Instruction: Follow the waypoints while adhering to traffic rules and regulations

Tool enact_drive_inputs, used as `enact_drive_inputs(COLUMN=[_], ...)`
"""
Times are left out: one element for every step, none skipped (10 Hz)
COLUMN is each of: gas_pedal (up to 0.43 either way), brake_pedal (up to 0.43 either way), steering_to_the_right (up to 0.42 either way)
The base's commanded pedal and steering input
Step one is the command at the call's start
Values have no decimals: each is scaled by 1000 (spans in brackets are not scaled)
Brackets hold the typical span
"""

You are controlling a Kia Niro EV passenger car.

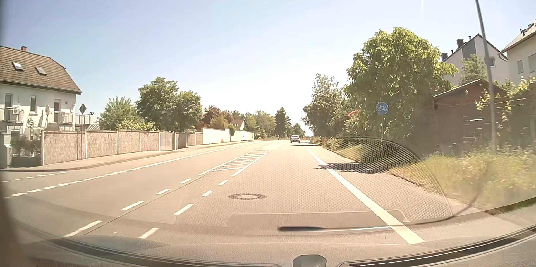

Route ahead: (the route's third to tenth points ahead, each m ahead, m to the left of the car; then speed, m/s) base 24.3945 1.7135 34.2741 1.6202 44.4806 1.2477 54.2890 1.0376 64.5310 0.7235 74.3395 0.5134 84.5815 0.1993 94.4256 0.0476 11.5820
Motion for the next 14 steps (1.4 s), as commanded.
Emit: enact_drive_inputs(gas_pedal=[39, 39, 39, 39, 39, 39, 39, 39, 39, 39, 39, 39, 39, 39], brake_pedal=[24, 30, 30, 30, 30, 30, 30, 30, 30, 30, 30, 30, 30, 30], steering_to_the_right=[6, 6, 6, 6, 6, 6, 5, 5, 5, 4, 4, 4, 4, 4])
